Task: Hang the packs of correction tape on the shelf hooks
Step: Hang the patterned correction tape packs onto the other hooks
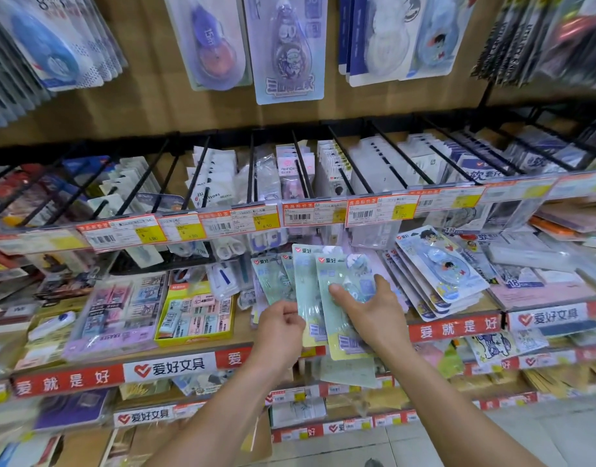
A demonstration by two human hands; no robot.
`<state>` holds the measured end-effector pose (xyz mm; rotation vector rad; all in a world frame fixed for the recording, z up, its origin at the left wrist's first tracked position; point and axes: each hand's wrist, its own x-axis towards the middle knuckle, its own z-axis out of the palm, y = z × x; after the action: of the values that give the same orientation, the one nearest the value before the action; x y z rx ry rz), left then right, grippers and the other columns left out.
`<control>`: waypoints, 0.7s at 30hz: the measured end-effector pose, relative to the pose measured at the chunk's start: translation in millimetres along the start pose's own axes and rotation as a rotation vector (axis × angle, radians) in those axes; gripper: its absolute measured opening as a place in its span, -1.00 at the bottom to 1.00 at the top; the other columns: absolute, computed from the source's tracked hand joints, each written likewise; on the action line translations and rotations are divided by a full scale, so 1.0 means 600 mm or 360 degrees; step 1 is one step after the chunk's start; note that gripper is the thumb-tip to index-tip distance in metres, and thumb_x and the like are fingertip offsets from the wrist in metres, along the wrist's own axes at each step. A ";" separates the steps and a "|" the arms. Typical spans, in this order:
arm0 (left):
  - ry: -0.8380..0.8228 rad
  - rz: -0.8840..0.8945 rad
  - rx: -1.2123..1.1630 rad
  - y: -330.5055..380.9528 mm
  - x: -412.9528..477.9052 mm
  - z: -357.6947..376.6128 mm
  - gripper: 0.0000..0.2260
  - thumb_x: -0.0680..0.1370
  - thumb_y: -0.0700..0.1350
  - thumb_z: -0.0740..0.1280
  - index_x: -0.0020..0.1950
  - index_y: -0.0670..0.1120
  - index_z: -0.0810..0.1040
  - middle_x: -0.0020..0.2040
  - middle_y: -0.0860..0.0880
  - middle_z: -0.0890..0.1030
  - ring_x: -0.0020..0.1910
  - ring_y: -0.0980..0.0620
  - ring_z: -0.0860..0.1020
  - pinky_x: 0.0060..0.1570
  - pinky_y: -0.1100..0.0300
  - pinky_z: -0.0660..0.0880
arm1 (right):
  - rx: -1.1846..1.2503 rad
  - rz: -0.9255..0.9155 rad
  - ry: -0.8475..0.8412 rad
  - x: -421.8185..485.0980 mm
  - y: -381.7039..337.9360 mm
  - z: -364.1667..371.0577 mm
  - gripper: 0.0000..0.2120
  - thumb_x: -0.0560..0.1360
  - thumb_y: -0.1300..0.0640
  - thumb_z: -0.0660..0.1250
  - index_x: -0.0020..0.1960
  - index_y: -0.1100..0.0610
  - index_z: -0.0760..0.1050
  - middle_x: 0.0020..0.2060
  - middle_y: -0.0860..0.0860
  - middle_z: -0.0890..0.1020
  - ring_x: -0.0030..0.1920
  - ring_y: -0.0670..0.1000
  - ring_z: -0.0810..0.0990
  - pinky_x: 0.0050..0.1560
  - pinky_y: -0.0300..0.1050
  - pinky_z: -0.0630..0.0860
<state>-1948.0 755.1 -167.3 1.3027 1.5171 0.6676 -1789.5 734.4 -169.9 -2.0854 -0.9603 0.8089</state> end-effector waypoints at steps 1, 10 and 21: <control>0.0027 0.0016 0.0023 -0.004 -0.005 -0.004 -0.82 0.62 -0.26 0.19 0.01 -0.03 0.54 -0.22 -0.05 0.62 -0.37 0.04 0.50 -0.44 0.29 0.42 | 0.0046 -0.0005 0.0037 -0.006 -0.001 -0.005 -0.19 0.43 -0.39 0.40 0.48 0.06 0.30 0.18 0.01 0.54 0.27 0.14 0.54 0.08 -0.02 0.44; -0.0055 0.0073 0.0211 -0.058 -0.088 -0.073 -0.83 0.63 -0.24 0.23 -0.04 0.02 0.51 -0.14 -0.01 0.59 -0.24 0.02 0.53 -0.22 0.14 0.51 | 0.0568 -0.0172 -0.0070 -0.051 0.029 -0.060 -0.61 0.54 -0.04 0.44 -0.22 0.17 0.34 -0.41 0.14 0.33 -0.43 0.01 0.33 -0.32 -0.07 0.29; 0.0196 0.0132 0.0039 -0.071 -0.154 -0.151 -0.82 0.56 -0.25 0.35 -0.11 0.04 0.57 -0.24 -0.05 0.68 -0.21 -0.10 0.62 -0.09 -0.02 0.55 | 0.1020 -0.0518 -0.0472 -0.092 -0.070 -0.153 -0.75 0.47 0.28 0.43 0.12 0.08 0.56 -0.05 0.12 0.74 -0.13 0.13 0.70 -0.16 0.04 0.65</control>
<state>-2053.9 673.4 -142.1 1.3704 1.5810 0.7973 -1765.4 680.0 -71.4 -1.2495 -0.9928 1.0932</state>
